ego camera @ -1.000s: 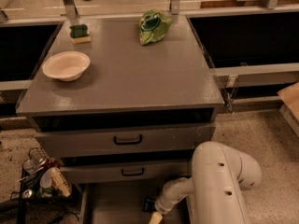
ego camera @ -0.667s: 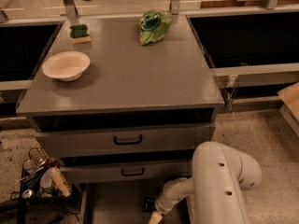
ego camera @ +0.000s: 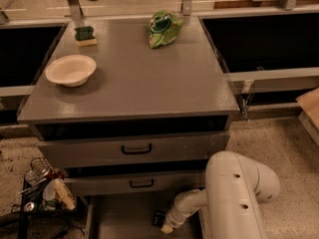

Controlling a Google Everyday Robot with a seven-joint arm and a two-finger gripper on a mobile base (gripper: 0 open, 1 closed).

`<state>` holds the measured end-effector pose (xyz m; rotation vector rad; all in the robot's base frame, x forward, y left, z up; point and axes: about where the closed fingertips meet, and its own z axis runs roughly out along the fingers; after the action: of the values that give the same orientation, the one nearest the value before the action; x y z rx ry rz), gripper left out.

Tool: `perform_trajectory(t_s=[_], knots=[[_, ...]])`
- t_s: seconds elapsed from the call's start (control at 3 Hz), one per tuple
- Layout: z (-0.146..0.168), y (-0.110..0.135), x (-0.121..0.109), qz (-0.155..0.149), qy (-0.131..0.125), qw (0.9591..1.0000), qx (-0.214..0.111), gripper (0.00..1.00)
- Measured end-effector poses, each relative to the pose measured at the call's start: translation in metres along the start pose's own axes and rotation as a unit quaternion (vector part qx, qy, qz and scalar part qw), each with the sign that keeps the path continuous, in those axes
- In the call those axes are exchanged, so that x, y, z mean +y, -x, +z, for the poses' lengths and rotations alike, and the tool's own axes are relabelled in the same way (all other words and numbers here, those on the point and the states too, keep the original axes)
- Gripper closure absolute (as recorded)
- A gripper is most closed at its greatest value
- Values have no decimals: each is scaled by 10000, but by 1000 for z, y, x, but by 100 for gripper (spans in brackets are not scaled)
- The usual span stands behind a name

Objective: Pick rxbar blueberry from bottom drawer and place on counter

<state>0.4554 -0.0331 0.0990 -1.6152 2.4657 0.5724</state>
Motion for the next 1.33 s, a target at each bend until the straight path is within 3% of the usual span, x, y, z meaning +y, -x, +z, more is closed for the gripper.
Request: perform_trajectory(t_s=[0.33,0.67,1.33], knots=[[0,0,0,0,0,10000,0,89],[-2,1,1,0,1,10000,0,100],[-14,5,6,-21,5,10000,-18,100]])
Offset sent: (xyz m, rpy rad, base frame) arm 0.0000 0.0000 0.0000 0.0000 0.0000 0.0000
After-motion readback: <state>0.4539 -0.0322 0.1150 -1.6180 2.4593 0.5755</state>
